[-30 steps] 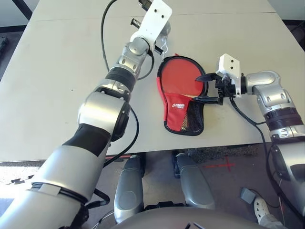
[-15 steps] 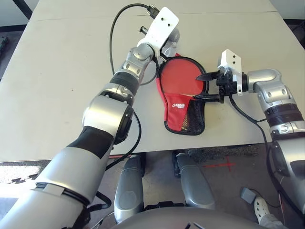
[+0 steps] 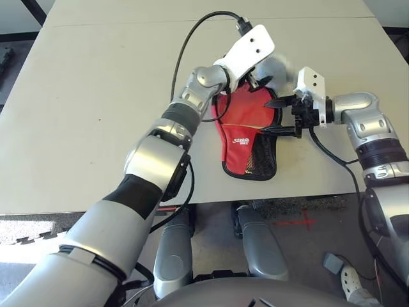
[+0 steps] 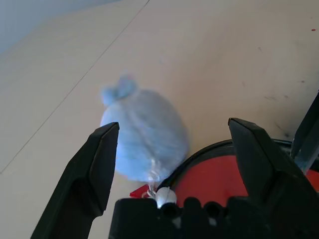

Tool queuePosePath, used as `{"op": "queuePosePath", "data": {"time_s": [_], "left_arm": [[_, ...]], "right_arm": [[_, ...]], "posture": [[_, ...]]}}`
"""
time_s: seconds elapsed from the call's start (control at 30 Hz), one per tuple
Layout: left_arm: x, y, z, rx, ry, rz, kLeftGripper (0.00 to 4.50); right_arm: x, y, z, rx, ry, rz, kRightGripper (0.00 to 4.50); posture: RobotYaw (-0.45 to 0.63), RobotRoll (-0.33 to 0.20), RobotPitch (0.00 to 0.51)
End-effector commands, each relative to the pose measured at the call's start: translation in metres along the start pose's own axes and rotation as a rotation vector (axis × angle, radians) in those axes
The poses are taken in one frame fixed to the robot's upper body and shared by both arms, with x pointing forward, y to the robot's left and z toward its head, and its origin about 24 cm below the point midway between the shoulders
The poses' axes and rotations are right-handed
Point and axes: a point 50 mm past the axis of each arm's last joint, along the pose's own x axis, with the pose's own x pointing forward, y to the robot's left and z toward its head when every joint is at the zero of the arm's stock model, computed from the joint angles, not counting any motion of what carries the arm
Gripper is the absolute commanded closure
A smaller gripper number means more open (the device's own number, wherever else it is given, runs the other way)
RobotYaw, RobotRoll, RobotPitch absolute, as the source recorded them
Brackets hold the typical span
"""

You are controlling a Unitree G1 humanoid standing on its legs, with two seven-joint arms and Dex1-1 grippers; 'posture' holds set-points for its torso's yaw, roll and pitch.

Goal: Store the ping-pong paddle in its case and zip it.

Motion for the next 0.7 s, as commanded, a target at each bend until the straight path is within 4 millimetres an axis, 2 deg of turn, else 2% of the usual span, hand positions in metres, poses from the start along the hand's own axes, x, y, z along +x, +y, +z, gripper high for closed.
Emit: {"op": "queuePosePath", "data": {"time_s": [0.03,0.37,0.57,0.7], "left_arm": [[-0.005,0.013,0.009,0.041,-0.016,0.018,0.03],[-0.037,0.050,-0.002,0.070,0.045,0.090,0.03],[-0.048,0.052,-0.013,0.063,0.069,0.055,0.03],[-0.057,0.042,-0.018,0.028,0.036,-0.078,0.03]], "right_arm": [[0.003,0.010,-0.031,0.095,0.099,0.027,0.00],[0.005,0.009,-0.030,0.097,0.100,0.027,0.00],[0.008,0.007,-0.027,0.091,0.094,0.032,0.00],[0.006,0.004,-0.023,0.098,0.079,0.022,0.00]], "posture": [[0.02,0.000,0.297],[0.04,0.000,0.297],[0.05,0.000,0.293],[0.05,0.000,0.292]]}}
